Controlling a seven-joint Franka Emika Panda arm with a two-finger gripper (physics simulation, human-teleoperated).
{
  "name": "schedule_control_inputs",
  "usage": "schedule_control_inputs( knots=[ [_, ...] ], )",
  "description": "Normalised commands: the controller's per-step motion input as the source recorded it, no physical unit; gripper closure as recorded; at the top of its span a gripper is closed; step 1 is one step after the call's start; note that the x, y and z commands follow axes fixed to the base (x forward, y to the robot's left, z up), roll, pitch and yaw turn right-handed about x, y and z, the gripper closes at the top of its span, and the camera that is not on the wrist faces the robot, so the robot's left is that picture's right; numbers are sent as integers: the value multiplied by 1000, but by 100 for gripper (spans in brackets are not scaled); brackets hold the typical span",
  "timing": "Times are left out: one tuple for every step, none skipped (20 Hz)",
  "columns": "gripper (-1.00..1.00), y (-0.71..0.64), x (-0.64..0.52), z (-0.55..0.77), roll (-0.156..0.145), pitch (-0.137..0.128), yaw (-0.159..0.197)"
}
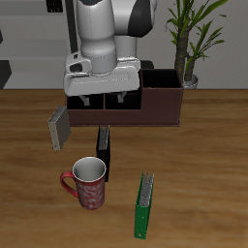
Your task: Place the black book into the back desk caddy's right compartment
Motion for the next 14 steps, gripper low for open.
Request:
schedule_control_inputs(
  knots=[
    [-100,180,82,-334,48,20,96],
    [-100,17,29,-191,-24,-24,36],
    [-100,-20,32,-139,13,-7,18],
    [-100,-25,77,-363,23,17,-6],
    [-100,12,54,-188,33,-35,42],
    [-100,0,0,0,0,0,0],
    [-100,-146,142,-404,-34,-24,-78],
    [-100,107,-30,-8,0,0,0],
    [-100,40,37,-179,12,4,21],
    [-100,-22,52,-256,20,37,4],
    [-100,-52,62,-299,44,1,47],
    [-100,-154,102,-234,-11,3,-58],
    [-100,17,6,-140,-6,-1,2],
    [-100,-95,124,-359,31,-12,33]
  ],
)
